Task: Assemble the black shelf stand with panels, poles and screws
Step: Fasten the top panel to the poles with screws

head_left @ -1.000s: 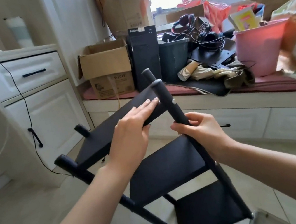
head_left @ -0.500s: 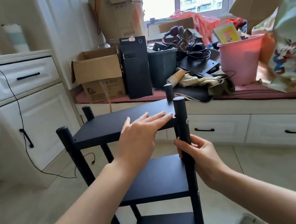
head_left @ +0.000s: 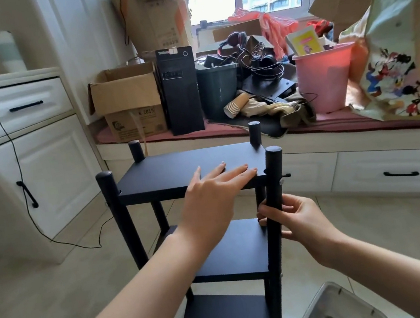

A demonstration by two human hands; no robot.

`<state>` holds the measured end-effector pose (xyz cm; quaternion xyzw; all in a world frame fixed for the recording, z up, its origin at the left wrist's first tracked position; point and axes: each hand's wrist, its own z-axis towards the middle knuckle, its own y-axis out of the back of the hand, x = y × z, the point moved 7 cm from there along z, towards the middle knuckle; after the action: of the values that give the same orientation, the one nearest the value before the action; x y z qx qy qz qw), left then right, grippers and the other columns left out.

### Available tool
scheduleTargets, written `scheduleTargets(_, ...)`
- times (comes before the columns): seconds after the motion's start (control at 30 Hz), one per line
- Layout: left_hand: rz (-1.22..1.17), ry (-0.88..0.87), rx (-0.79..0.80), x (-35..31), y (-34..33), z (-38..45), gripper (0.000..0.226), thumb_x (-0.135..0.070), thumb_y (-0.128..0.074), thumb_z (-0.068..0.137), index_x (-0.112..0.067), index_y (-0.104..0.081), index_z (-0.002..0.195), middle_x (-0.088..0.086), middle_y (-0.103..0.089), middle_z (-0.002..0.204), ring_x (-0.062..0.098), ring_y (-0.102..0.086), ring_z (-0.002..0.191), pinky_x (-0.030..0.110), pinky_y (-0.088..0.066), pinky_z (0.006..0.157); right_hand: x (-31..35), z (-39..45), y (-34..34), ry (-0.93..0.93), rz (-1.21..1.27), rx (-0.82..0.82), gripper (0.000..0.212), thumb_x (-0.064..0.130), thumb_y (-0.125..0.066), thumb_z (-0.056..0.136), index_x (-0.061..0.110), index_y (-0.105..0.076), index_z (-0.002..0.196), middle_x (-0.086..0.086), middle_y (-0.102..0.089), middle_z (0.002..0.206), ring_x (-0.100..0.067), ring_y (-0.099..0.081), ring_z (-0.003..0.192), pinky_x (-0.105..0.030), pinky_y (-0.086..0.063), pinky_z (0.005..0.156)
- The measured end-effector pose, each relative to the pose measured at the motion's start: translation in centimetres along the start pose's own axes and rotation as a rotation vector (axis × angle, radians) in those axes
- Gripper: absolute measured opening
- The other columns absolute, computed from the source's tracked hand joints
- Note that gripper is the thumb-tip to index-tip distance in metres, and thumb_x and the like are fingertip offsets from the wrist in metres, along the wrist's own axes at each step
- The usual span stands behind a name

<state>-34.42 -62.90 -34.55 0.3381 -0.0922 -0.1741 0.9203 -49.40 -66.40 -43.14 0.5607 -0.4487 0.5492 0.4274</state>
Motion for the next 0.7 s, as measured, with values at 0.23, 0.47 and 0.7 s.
scheduleTargets(0.23, 0.016, -0.127, 0.012, -2.0, 1.0, -1.4, 0.077, 0.018, -0.085, 0.052, -0.013, -0.073, 0.122, 0.006, -0.073, 0.12, 0.032, -0.072, 0.105, 0.052, -0.061, 0.082, -0.7, -1.7, 1.4, -0.015, -0.048, 0.0, 0.014, 0.019, -0.075, 0.086, 0.012, -0.073, 0.098, -0.006, -0.076, 0.096, -0.018, -0.072, 0.095, -0.025, -0.053, 0.072)
scheduleTargets(0.47, 0.044, -0.113, 0.03, -0.2, 3.3, -4.5, 0.069, 0.016, -0.082, 0.062, -0.012, -0.071, 0.125, 0.002, -0.07, 0.126, 0.024, -0.068, 0.115, 0.043, -0.058, 0.094, -1.0, -1.7, 2.1, -0.032, -0.116, 0.011, 0.011, 0.019, -0.074, 0.087, 0.014, -0.073, 0.097, -0.003, -0.076, 0.098, -0.016, -0.07, 0.096, -0.033, -0.056, 0.081)
scheduleTargets(0.7, -0.028, 0.2, -0.122, 3.8, 8.3, -9.2, 0.01, -0.015, -0.07, 0.084, -0.015, -0.077, 0.091, -0.005, -0.076, 0.094, 0.017, -0.073, 0.092, 0.035, -0.057, 0.077, -0.5, -1.7, 2.5, -0.01, -0.265, -0.044, 0.01, 0.023, -0.073, 0.088, 0.022, -0.072, 0.099, 0.005, -0.075, 0.096, -0.016, -0.07, 0.096, -0.042, -0.059, 0.085)
